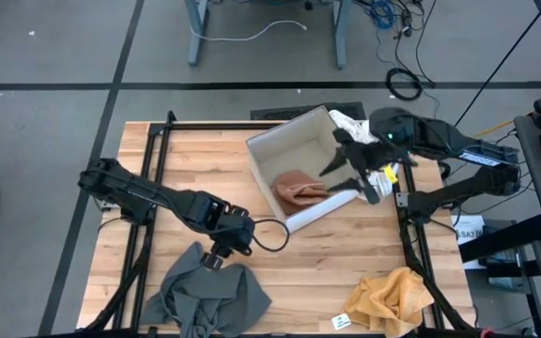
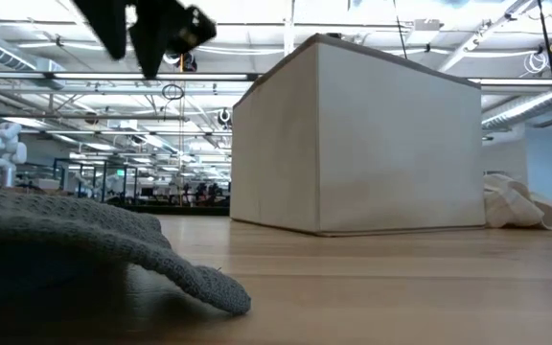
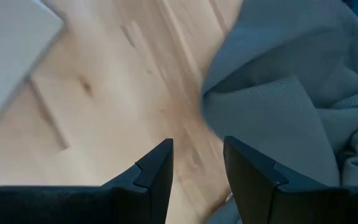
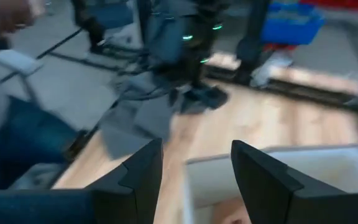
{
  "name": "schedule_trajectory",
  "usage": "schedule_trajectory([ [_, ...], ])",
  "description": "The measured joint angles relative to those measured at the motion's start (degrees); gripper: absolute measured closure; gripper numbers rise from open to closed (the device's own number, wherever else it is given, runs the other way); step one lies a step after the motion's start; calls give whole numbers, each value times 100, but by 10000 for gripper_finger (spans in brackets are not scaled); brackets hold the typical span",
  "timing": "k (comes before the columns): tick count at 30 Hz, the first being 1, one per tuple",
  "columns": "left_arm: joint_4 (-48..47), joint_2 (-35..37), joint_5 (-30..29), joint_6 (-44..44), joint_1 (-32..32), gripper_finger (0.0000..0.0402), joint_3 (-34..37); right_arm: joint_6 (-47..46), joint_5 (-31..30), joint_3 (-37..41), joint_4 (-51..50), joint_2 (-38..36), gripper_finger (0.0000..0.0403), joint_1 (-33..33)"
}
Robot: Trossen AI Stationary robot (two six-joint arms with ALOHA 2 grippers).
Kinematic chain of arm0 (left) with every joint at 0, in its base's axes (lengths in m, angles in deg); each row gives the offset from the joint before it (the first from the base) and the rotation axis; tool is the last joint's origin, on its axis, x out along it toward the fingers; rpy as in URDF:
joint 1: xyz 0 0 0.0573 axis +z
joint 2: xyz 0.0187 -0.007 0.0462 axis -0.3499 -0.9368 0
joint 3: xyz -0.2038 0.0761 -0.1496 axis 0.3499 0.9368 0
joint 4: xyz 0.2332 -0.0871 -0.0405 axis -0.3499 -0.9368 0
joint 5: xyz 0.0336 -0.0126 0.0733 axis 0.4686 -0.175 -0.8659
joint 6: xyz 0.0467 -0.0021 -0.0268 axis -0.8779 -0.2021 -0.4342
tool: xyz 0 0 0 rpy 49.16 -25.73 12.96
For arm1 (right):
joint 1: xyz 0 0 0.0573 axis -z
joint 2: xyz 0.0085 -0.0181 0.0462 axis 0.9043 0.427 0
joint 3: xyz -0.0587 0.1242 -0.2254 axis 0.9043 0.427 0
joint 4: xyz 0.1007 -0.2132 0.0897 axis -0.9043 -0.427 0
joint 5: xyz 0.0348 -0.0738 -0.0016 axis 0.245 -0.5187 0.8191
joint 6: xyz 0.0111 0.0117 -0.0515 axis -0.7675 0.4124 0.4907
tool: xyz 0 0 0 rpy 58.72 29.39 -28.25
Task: Fold towel
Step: Adjust the laundry organizer
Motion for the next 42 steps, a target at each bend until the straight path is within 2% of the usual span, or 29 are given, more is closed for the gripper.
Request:
schedule_trajectory([
  [6,994,-2,299,412,-104,255,958,-418,-47,81,-906,261,225,-526],
  [14,2050,0,318,797,-426,255,1695,-864,-94,1159,-534,703,225,-1120],
  [20,2659,0,274,875,-613,255,1919,-898,-774,2297,698,982,225,-1340],
  [25,3128,0,94,873,-658,255,2063,-608,-1220,2816,2157,1290,225,-1364],
  [31,3492,0,-199,869,-658,255,2194,7,-1420,2874,3629,1848,225,-1329],
  [42,3605,0,-403,720,-711,255,2225,635,-1394,2353,4296,2633,225,-843],
])
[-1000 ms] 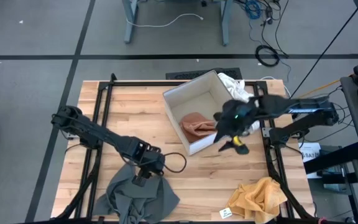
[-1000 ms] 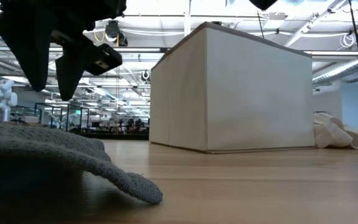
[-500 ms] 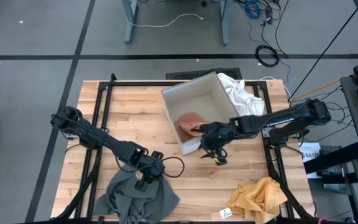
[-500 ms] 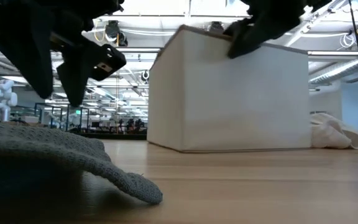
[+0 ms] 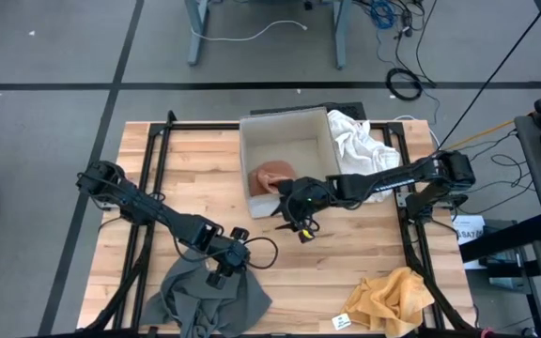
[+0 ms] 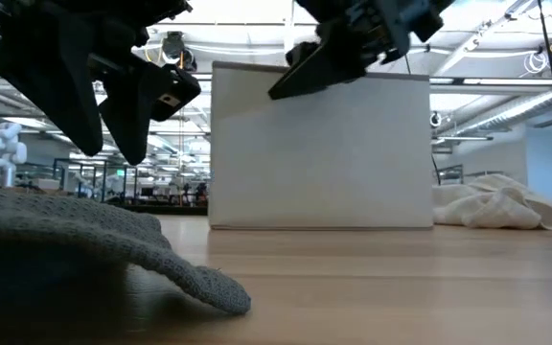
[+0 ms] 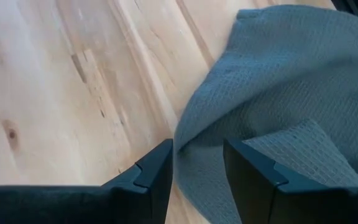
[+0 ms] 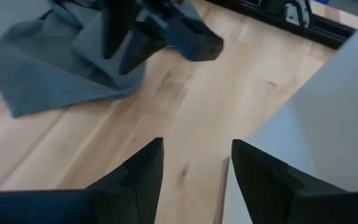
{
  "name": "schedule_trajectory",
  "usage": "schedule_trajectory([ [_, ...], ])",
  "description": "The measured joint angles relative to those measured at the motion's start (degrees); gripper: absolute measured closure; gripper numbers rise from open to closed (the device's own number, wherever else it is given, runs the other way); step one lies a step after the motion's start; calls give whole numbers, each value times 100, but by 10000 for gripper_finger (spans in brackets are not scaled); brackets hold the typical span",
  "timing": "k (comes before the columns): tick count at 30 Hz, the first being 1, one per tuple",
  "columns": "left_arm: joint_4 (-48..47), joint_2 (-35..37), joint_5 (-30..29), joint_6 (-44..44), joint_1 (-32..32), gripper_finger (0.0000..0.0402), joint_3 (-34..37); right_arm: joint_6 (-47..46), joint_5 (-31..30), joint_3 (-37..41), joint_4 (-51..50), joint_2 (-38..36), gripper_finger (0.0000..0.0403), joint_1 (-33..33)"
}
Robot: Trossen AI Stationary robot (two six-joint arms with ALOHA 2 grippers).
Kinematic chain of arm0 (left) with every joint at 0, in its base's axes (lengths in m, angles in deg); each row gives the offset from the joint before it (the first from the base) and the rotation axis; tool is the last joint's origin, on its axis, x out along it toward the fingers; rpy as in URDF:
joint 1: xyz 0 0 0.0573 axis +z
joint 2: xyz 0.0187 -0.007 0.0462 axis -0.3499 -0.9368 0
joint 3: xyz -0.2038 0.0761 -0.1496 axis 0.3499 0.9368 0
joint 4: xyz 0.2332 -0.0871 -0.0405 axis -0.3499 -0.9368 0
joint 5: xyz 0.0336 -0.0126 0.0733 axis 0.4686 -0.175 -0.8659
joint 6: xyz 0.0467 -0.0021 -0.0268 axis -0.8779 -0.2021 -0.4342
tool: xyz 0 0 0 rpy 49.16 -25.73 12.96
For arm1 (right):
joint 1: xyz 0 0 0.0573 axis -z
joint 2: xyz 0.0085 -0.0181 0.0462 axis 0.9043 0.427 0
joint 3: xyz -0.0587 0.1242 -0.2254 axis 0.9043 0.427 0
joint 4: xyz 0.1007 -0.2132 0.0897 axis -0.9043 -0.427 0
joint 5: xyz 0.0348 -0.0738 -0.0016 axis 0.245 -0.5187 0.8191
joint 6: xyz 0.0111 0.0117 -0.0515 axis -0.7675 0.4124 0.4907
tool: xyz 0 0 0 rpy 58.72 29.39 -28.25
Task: Fold towel
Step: Adjust the laundry organizer, then fold the gray towel
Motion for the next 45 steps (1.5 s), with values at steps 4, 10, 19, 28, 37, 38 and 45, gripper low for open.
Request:
schedule_trajectory([
  [4,74,0,-59,-2,1,255,0,230,17,-200,42,208,225,187],
  [10,97,0,-63,-4,1,255,0,583,40,-242,413,355,225,386],
  [19,102,0,-66,-17,1,255,0,1053,9,-242,954,297,225,612],
  [28,95,0,-44,108,-105,255,-2,1104,-10,-251,796,-440,225,-14],
  [37,116,0,-15,312,-226,255,172,-57,15,-257,-606,-587,225,-831],
  [38,134,0,-13,397,-225,255,247,-243,16,-257,-809,-558,225,-924],
  [45,690,0,-17,826,-219,255,806,-1371,15,-253,-985,-116,225,-1640],
])
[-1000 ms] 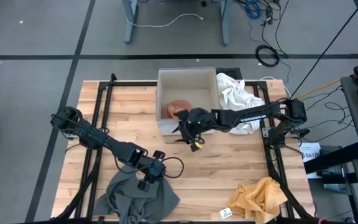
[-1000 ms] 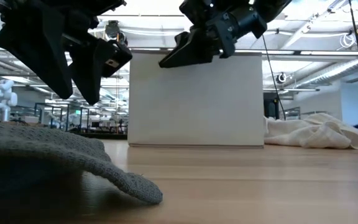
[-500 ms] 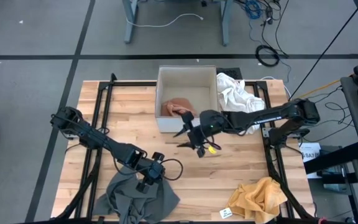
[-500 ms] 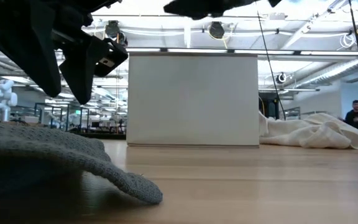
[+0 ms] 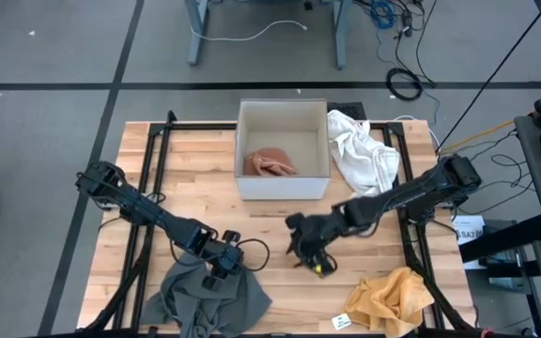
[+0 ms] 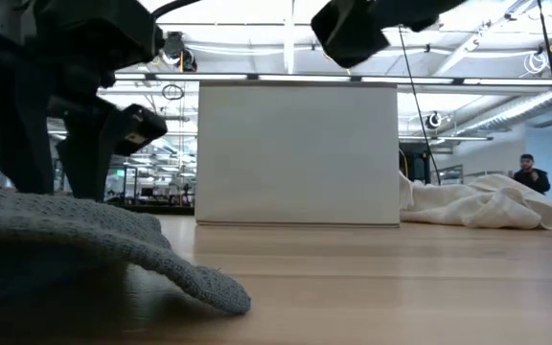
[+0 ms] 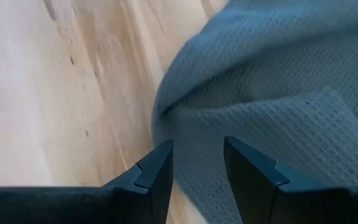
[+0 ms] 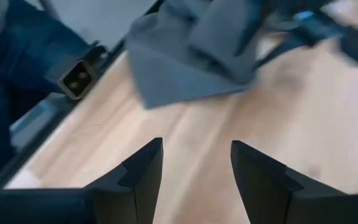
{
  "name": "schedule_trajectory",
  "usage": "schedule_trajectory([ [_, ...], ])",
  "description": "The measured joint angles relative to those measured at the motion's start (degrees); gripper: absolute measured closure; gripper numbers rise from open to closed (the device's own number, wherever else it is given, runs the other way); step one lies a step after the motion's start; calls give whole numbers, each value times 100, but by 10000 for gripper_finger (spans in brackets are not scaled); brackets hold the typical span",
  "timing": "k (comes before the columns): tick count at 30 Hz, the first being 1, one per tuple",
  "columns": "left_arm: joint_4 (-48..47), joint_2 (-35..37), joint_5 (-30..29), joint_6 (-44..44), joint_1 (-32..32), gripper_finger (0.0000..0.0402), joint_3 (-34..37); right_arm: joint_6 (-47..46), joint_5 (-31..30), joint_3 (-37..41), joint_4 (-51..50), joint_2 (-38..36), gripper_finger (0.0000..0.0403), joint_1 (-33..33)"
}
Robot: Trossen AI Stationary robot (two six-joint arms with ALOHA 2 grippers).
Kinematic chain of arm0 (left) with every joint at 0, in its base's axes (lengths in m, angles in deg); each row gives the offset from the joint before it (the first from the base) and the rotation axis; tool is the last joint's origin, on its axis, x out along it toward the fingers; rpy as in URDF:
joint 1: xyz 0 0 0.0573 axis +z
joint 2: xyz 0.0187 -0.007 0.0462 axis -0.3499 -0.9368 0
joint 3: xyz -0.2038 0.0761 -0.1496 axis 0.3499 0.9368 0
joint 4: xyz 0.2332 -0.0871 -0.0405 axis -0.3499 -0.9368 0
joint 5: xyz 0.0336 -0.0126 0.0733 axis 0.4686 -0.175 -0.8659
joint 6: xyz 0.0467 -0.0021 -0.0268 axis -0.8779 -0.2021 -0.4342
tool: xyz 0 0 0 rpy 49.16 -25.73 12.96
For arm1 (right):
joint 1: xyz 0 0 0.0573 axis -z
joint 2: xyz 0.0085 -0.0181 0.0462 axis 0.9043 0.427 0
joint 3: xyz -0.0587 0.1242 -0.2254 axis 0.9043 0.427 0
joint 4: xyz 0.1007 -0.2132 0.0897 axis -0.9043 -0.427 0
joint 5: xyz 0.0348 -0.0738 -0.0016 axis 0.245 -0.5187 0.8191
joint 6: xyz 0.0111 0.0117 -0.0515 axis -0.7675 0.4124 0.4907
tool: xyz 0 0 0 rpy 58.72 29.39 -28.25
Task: Fold towel
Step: Fold the gray towel
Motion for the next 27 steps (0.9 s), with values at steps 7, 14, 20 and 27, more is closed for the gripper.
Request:
schedule_trajectory([
  [7,627,0,-260,113,142,255,342,-423,-6,0,923,860,225,-405],
  [14,875,0,-101,123,172,255,496,-1130,-8,0,2059,1794,225,-467],
  [20,1023,-408,-37,33,222,277,485,-1727,-1,0,2835,2352,225,-455],
  [27,1447,-740,0,-223,301,330,488,-1968,24,-5,3376,2519,225,-455],
])
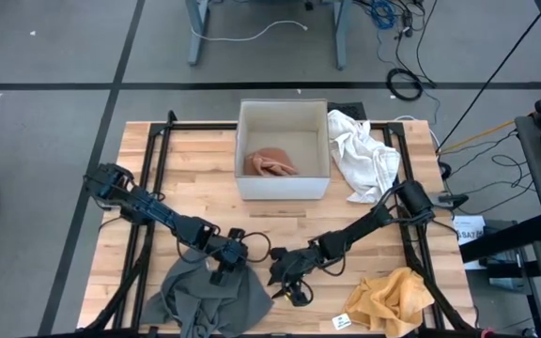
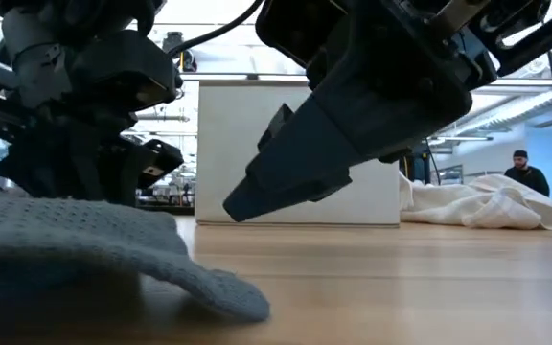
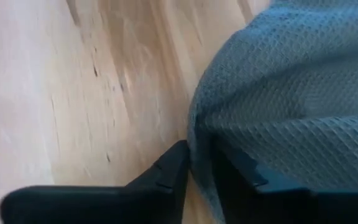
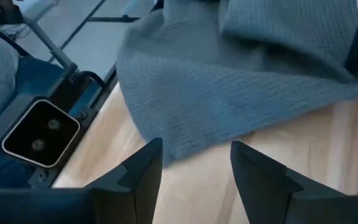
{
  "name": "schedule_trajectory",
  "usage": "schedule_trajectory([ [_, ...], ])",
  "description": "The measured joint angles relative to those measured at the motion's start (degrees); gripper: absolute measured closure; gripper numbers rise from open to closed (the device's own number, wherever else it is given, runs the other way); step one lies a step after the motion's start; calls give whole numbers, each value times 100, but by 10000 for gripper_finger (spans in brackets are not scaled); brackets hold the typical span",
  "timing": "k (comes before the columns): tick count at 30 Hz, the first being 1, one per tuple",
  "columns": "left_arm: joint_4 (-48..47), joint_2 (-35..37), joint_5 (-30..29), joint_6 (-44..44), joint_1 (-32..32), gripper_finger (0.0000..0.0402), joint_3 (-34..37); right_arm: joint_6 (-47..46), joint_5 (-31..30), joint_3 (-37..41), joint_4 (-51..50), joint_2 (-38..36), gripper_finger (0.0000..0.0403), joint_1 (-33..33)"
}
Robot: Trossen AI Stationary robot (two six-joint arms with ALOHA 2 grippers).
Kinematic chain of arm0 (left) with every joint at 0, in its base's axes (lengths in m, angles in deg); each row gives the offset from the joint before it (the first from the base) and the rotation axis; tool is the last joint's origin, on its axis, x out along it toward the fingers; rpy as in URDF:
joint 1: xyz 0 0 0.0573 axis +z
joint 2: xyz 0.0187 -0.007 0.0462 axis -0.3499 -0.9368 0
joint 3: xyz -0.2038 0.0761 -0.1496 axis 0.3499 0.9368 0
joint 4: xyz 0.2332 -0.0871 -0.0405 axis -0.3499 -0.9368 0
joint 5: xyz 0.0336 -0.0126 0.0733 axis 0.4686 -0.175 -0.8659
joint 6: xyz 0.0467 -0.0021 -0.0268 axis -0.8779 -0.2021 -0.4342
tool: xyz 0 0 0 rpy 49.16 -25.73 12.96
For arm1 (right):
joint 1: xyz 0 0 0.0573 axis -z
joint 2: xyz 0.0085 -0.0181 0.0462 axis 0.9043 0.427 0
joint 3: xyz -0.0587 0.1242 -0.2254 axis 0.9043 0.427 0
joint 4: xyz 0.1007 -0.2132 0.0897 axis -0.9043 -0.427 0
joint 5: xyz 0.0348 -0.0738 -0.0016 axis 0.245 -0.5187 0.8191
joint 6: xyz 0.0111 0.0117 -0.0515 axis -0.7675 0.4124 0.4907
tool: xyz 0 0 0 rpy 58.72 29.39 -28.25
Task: Fold towel
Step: Fold the gray towel
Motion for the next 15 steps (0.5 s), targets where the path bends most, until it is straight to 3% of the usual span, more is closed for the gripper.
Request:
schedule_trajectory([
  [5,60,4,-143,-497,65,391,-85,-225,146,1,98,0,225,-3],
  [11,-550,18,-442,-843,206,398,-411,-744,149,1,-258,0,225,-11],
  [15,-1114,12,-1048,-1063,277,398,-646,-893,139,1,-352,0,225,-54],
])
